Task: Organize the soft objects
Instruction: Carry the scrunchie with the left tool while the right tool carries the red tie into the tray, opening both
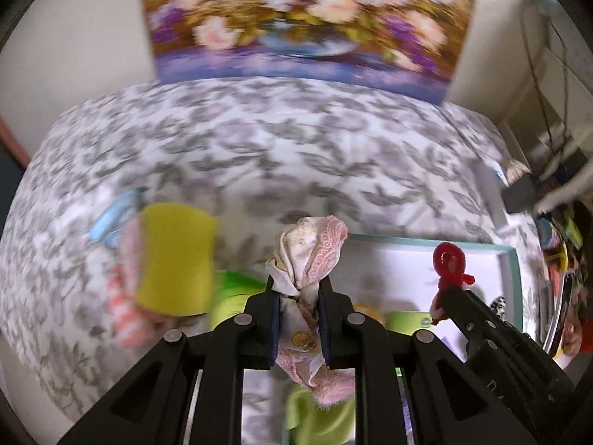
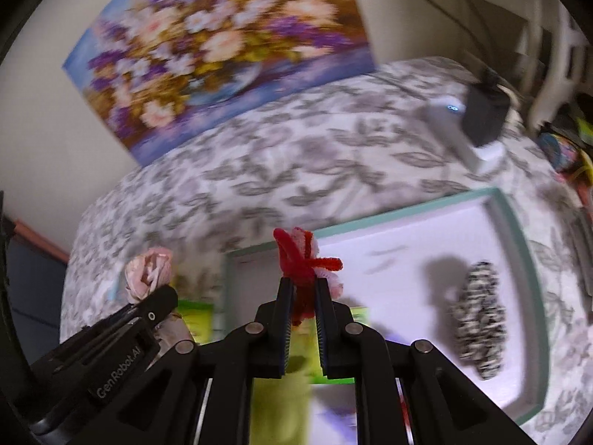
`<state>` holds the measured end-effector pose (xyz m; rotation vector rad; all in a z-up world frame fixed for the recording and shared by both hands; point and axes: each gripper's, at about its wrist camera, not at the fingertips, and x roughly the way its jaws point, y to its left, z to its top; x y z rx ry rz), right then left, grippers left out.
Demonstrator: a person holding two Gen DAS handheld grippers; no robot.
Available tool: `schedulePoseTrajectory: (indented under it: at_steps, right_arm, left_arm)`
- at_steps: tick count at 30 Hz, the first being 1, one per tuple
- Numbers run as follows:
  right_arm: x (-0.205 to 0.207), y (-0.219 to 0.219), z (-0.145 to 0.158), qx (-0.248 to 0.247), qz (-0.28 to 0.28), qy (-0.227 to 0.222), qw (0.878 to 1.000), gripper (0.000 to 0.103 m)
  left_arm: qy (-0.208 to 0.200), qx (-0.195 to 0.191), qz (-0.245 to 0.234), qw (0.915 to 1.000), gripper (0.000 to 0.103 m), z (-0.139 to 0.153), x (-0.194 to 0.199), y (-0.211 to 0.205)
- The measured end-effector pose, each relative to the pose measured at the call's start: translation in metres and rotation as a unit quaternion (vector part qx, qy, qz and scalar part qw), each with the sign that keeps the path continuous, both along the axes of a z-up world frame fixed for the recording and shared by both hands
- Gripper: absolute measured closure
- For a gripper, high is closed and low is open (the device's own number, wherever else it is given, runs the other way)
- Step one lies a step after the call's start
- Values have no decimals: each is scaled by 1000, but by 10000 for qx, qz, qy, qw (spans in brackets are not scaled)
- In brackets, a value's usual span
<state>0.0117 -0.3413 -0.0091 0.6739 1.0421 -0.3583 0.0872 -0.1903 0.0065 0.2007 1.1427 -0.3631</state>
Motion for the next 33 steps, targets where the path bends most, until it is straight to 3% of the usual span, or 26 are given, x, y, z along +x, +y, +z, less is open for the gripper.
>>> schedulePoseTrajectory:
  at_steps: [11,25,31,33]
  right_arm:
    - [-42,-56,-28,4,-602,415,9973,90]
    - [-41,-57,-32,-50,-551,540,9970,90]
    - [-39,-54,-34,-46,-453,647,9969,87]
    - [-38,-52,-34,-69,-412,679,9968,87]
  left_arm:
    - [229,33,-495,9985,84,-38,-6,-54]
    - [288,17,-567,9980,83,-45,-8,-62]
    - [409,-66,-577,9975,64,-43,-9,-62]
    - [434,-65,-539,9976,63,-42,-8,-60]
